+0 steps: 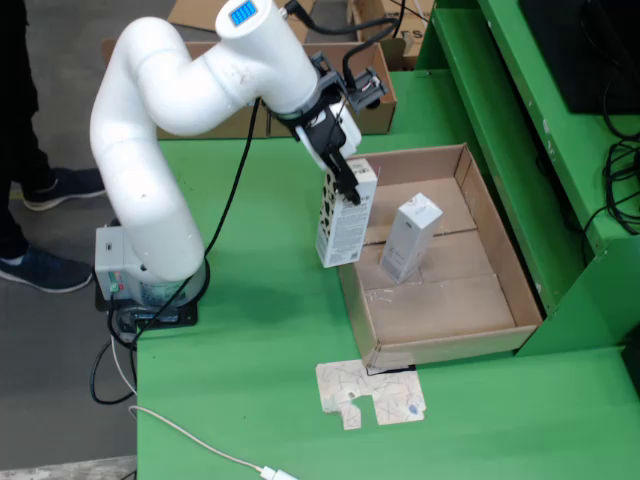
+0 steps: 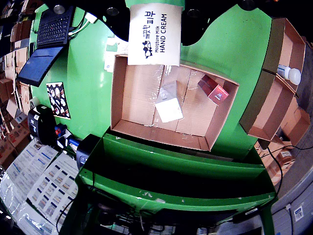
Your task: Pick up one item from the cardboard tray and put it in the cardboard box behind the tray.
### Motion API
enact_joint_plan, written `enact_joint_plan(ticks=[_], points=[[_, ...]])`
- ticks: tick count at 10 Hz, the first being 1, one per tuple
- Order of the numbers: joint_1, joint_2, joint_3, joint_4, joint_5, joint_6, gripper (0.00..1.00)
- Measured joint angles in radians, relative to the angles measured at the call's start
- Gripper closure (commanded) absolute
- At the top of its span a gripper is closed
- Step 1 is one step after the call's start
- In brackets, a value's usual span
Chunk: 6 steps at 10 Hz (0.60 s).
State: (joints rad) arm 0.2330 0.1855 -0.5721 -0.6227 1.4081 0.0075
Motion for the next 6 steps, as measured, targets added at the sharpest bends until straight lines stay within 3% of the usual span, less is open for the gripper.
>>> enact_joint_plan(ticks=[3, 6], points=[[0.14, -0.077, 0.135, -0.14, -0.12, 0.129, 1.0], [0.29, -0.028, 0.296, -0.29, -0.126, 0.223, 1.0]])
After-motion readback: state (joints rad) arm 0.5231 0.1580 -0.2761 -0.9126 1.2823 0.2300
